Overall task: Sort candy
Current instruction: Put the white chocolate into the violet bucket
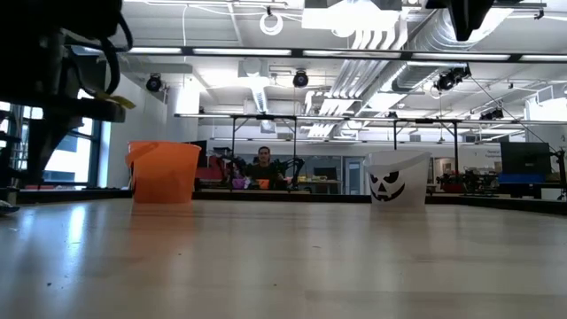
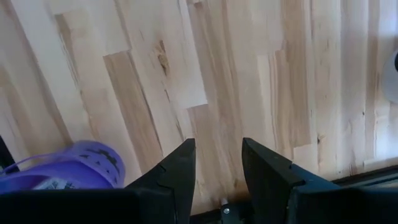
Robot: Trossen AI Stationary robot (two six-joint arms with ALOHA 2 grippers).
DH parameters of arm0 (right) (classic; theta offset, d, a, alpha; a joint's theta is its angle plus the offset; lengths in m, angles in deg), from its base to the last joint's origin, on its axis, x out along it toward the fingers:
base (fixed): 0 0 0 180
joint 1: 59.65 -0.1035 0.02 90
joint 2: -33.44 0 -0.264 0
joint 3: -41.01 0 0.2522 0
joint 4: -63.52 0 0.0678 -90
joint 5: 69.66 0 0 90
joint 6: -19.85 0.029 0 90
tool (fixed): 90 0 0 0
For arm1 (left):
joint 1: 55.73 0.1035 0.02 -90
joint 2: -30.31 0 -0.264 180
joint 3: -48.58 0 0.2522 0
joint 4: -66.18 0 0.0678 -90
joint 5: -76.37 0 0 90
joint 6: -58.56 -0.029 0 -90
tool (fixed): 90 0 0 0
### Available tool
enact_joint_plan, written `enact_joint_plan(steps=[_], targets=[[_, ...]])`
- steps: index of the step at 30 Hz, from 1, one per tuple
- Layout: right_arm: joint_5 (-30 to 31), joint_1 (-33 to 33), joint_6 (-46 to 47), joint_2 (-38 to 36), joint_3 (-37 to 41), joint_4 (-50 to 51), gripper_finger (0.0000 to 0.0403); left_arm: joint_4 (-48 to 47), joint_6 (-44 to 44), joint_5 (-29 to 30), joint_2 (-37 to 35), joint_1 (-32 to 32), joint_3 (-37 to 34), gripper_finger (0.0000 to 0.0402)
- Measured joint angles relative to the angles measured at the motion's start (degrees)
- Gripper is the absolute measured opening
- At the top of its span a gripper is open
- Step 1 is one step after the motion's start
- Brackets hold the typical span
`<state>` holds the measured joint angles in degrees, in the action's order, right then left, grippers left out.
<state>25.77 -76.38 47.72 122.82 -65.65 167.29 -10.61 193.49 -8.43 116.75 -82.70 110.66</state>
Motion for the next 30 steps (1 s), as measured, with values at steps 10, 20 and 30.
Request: enact_joint_plan(steps=[10,20,30], targets=[[-0.02,0.02,-4.71,-0.23,-0.02,0.0,0.0124,-0.15,0.95,-6.49,3.76,0.2,0.0,0.0152],[0.24,2.59,-8.49,-0.66,-0.02,-0.02,0.0124,1.91,1.38,-7.59,9.74,0.74,-0.04,0.0152],[-0.02,4.0,-10.14,-0.66,-0.02,0.0,0.0124,1.84,1.53,-9.81,12.36,-0.05,0.14,0.0152]])
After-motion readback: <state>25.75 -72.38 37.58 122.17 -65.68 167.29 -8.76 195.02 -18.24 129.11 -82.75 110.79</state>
